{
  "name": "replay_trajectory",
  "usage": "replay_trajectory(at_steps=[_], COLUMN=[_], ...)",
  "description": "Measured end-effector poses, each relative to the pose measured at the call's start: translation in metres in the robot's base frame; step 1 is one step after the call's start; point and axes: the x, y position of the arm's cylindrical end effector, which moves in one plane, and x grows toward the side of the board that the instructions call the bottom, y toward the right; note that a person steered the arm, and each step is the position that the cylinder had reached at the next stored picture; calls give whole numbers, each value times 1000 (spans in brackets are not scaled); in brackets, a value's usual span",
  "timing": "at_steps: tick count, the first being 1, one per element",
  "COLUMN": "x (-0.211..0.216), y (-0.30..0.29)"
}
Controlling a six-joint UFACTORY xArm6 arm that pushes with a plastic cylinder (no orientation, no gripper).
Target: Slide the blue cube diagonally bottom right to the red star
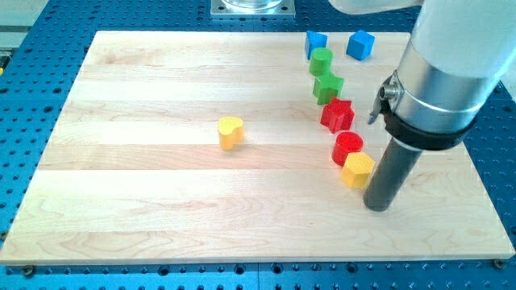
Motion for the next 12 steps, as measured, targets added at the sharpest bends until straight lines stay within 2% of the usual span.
replay_trajectory(at_steps=[2,3,6,7,8,9,10,11,12], x=[-19,-46,-258,-284,-346,-355,-341,-300,-315], y=[0,18,90,99,117,82,66,69,91])
